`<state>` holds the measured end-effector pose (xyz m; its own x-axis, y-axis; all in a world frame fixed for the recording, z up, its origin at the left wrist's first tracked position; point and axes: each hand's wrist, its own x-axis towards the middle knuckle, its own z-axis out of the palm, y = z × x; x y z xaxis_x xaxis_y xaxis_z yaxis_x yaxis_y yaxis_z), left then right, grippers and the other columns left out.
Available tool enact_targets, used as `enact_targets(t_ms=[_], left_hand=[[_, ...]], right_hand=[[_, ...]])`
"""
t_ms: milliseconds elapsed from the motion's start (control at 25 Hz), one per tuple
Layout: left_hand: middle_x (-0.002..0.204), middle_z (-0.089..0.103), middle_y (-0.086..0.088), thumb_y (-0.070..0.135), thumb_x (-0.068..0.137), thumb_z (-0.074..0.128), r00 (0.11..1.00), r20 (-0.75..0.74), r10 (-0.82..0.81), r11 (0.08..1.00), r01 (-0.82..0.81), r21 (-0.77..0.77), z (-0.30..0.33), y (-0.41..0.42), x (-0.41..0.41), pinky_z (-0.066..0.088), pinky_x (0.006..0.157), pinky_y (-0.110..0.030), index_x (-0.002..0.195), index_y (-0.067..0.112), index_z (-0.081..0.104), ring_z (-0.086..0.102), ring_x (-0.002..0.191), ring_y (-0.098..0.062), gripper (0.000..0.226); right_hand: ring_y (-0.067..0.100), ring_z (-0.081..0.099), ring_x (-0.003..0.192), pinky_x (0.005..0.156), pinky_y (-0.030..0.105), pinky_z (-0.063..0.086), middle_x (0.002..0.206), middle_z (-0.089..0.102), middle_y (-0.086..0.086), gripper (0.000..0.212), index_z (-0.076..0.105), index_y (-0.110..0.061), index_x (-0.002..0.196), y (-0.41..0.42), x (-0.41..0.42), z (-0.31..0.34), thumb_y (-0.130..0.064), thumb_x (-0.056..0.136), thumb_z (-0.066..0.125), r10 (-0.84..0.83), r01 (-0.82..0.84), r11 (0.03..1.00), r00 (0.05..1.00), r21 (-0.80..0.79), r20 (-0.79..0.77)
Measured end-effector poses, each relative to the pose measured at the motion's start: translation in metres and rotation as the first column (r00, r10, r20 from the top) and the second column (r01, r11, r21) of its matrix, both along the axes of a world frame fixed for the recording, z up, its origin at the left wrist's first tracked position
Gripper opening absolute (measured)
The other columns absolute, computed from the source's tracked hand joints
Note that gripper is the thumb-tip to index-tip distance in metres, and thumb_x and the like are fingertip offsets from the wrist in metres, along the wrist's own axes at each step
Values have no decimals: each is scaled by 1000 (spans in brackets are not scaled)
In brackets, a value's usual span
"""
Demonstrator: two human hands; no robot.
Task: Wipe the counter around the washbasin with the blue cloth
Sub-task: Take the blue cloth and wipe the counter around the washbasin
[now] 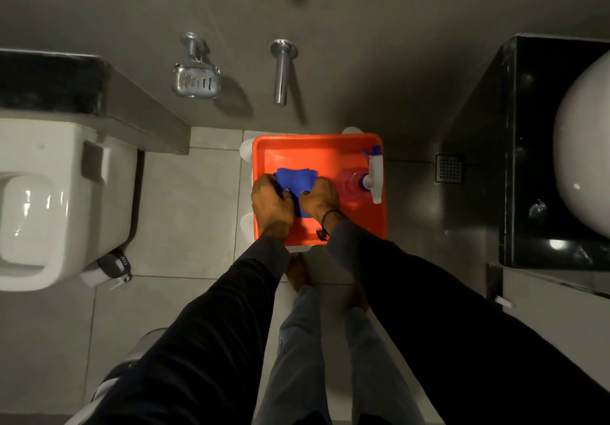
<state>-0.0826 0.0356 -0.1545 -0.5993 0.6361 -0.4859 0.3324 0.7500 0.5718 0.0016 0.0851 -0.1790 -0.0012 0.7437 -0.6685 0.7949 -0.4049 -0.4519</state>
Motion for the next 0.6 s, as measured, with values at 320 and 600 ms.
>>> enact_targets(t_ms=[320,600], left_hand=[[92,65,-8,9,79,67,940,310,145,989,-144,-25,37,-36,-10,52,78,-34,94,12,63,61,84,-26,16],[71,58,-4,-2,69,51,825,512,237,971,-221,-94,97,-64,37,39,68,-32,61,12,59,49,80,-26,17]], right_hand=[[29,68,104,95,47,57,110,72,13,37,70,1,114,-32,25,49,3,76,71,-370,274,899,893,-342,-257],[29,67,112,85,40,58,125,69,15,46,65,-3,123,-69,90,112,7,78,68,-437,233,858,798,-458,-414]])
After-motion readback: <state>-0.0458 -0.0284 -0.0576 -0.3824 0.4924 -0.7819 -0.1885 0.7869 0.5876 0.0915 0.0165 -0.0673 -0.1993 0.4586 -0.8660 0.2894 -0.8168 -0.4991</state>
